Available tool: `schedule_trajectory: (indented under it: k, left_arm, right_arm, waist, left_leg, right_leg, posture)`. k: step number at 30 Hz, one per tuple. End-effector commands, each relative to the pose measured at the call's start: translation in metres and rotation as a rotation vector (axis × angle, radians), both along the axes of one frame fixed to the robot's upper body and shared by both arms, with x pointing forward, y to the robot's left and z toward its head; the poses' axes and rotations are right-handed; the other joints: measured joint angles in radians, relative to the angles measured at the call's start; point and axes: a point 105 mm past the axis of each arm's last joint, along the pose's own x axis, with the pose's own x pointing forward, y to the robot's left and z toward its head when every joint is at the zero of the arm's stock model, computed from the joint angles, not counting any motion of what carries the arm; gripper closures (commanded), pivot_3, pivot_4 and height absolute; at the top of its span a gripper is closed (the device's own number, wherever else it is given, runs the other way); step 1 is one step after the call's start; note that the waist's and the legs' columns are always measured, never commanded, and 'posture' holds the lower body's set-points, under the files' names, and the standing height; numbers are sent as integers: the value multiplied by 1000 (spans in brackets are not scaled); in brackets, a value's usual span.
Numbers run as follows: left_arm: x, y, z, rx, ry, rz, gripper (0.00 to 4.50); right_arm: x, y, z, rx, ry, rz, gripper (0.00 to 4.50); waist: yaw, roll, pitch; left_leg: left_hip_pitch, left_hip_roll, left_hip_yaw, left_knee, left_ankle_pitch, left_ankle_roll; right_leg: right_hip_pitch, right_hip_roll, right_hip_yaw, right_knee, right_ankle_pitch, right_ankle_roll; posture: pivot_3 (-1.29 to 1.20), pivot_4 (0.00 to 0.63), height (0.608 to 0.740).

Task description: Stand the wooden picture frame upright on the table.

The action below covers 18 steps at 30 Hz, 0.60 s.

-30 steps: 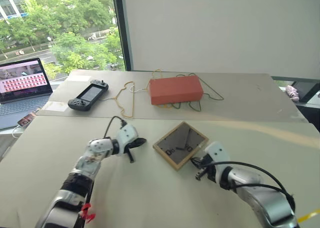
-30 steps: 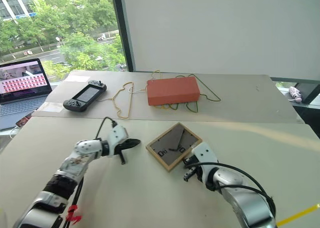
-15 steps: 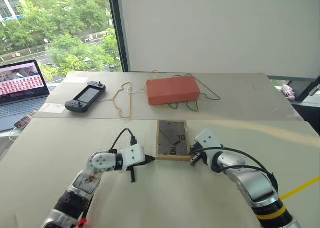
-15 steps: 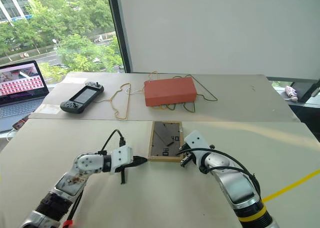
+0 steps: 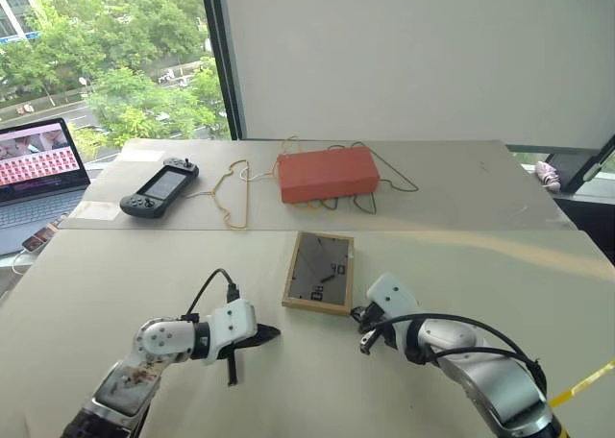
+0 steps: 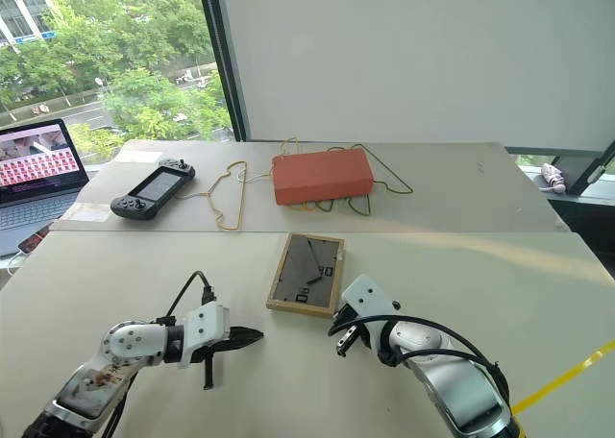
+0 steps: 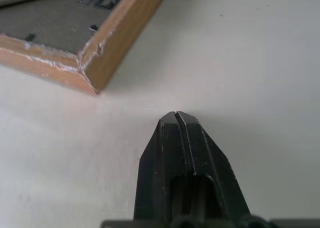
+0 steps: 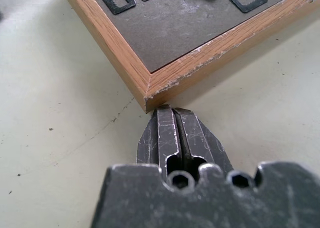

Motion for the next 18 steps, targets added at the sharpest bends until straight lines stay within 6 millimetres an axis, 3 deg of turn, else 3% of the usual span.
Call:
schedule_trajectory:
  k: [1,4,7,12,18]
  left_arm:
    - [35,43,-6,160,-30,93,4500]
    - [68,42,-6,201,-99,158,4500]
    - [94,17,-5,166,-153,217,4500]
    - [106,-43,-17,68,-117,251,4500]
    - [99,-54,-22,92,-137,259,4500]
  right_arm:
    - [17,-42,-7,-97,2,-137,4415]
    - [30,-50,-9,-119,-19,-176,4415]
    - [46,-54,-13,-188,-54,-194,4415]
    - [68,-25,-9,-142,-88,-204,4415]
    - [71,2,1,-148,-123,-158,4415]
  waist:
    - [5,0,0]
    - [9,0,0]
    - [9,0,-2]
    - [9,-2,-13]
    - [6,-1,-23]
  left_leg:
    - [0,0,0,0,0,0]
    - [1,-1,0,0,1,-1]
    - [3,-1,0,0,1,-2]
    - [3,-1,0,1,1,-2]
    - [3,-1,-1,1,1,-2]
  right_leg:
    - [0,0,0,0,0,0]
    - [2,0,0,0,0,0]
    - [4,0,0,0,1,-1]
    - [4,0,0,1,1,0]
    - [3,0,0,1,1,0]
  posture:
    - [0,150,740]
    - [0,150,740]
    - [0,150,740]
    - [0,150,740]
    - [0,150,740]
